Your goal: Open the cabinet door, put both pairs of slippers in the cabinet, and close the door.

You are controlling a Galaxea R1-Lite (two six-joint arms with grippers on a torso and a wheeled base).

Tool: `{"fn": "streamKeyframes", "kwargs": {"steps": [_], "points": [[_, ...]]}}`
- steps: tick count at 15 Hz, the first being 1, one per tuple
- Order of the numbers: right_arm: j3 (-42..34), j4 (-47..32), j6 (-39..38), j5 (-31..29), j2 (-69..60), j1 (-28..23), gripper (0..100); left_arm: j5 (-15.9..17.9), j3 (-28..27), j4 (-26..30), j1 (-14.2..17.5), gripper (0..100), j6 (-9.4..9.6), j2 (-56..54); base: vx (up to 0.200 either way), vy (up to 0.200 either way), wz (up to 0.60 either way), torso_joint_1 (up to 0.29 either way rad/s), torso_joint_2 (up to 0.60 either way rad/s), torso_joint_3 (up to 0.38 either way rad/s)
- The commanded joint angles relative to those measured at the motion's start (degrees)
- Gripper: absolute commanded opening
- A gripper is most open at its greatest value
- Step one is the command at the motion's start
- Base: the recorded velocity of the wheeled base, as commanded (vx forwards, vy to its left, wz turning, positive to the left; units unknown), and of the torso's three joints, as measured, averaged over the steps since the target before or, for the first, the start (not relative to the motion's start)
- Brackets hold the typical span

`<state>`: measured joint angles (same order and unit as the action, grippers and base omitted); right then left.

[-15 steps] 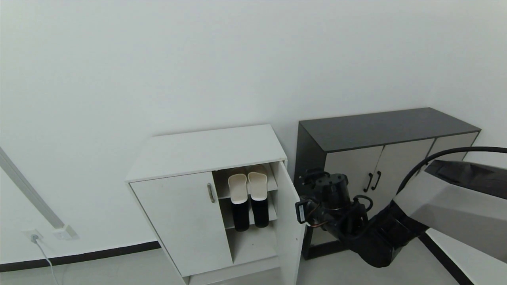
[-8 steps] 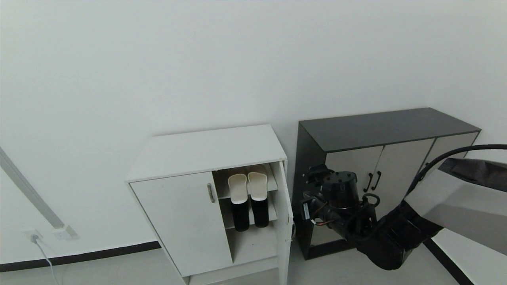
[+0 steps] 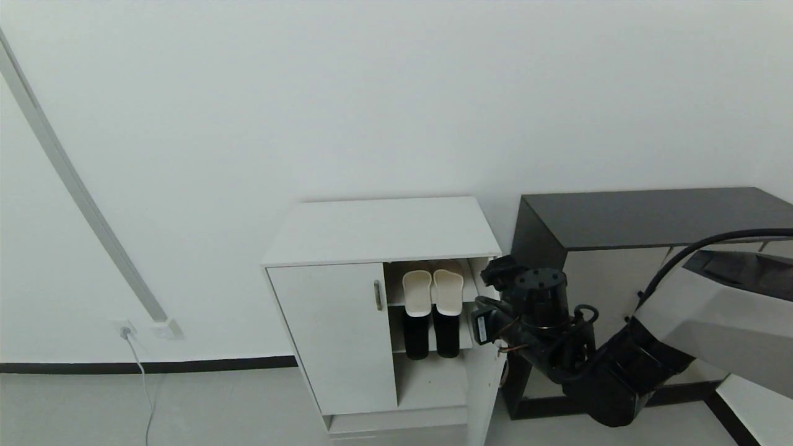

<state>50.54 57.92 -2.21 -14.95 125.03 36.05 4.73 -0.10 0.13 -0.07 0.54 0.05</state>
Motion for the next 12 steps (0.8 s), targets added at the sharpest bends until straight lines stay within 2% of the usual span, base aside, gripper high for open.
{"fn": "streamKeyframes", "kwargs": {"steps": [1, 7, 12], "points": [[-0.3, -0.3, 0.0, -0.4, -0.2, -0.9, 0, 0.0, 0.0, 0.0, 0.1, 0, -0.01, 0.0, 0.0, 0.0, 0.0, 0.0, 0.0, 0.0], [-5.4, -7.4, 1.2, -0.4, -6.6, -7.5, 0, 0.0, 0.0, 0.0, 0.1, 0, 0.08, 0.0, 0.0, 0.0, 0.0, 0.0, 0.0, 0.0], [-9.0, -7.2, 1.2, -0.3, -5.1, -8.4, 0, 0.0, 0.0, 0.0, 0.1, 0, -0.01, 0.0, 0.2, 0.0, 0.0, -0.003, 0.0, 0.003]]}}
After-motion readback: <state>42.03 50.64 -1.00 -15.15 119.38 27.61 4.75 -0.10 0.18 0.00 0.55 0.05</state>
